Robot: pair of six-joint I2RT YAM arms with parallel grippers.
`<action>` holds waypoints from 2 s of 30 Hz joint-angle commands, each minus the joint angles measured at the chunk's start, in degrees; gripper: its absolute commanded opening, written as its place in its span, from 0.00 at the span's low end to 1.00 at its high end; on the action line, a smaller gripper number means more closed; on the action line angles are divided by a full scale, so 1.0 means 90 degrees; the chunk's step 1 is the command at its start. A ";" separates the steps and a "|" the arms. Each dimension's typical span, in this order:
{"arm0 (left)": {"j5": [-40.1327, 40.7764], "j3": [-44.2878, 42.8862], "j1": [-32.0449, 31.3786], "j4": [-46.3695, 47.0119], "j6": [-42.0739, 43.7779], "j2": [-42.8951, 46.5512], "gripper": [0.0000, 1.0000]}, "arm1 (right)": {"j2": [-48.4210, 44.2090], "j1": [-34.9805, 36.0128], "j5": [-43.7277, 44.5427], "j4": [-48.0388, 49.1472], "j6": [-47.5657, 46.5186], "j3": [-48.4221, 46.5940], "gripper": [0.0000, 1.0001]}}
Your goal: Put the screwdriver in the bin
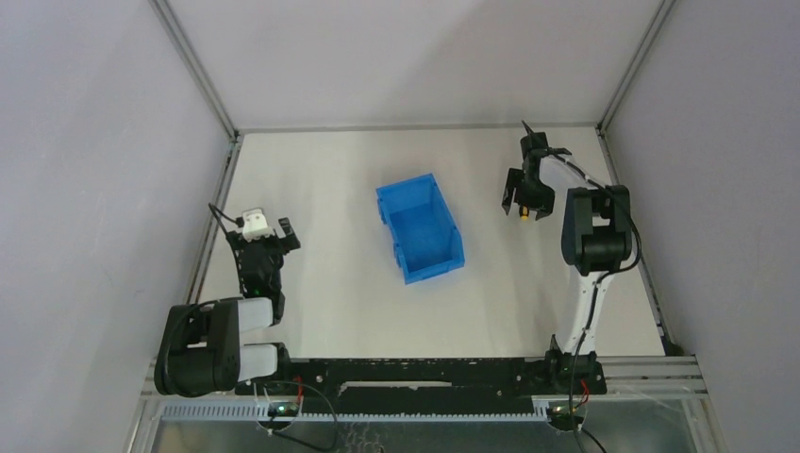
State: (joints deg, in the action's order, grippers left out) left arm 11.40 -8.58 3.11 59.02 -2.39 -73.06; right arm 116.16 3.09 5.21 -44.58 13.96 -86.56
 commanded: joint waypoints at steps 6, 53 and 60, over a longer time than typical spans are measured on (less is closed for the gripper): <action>0.0019 -0.0265 -0.0026 0.0212 0.0129 0.0090 1.00 | 0.0753 -0.0151 0.0096 -0.0019 -0.0280 -0.0716 0.78; 0.0024 -0.0261 -0.0026 0.0209 0.0130 0.0090 1.00 | -0.1656 0.4519 0.0969 -0.1554 0.0655 -0.2723 0.10; 0.0024 -0.0263 -0.0027 0.0209 0.0130 0.0090 1.00 | -0.1023 0.4576 0.1322 -0.0915 0.1149 -0.1791 0.14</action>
State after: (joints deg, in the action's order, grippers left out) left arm 11.40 -8.58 3.11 59.02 -2.39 -73.06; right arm 105.45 44.25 14.15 -57.32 20.38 -106.85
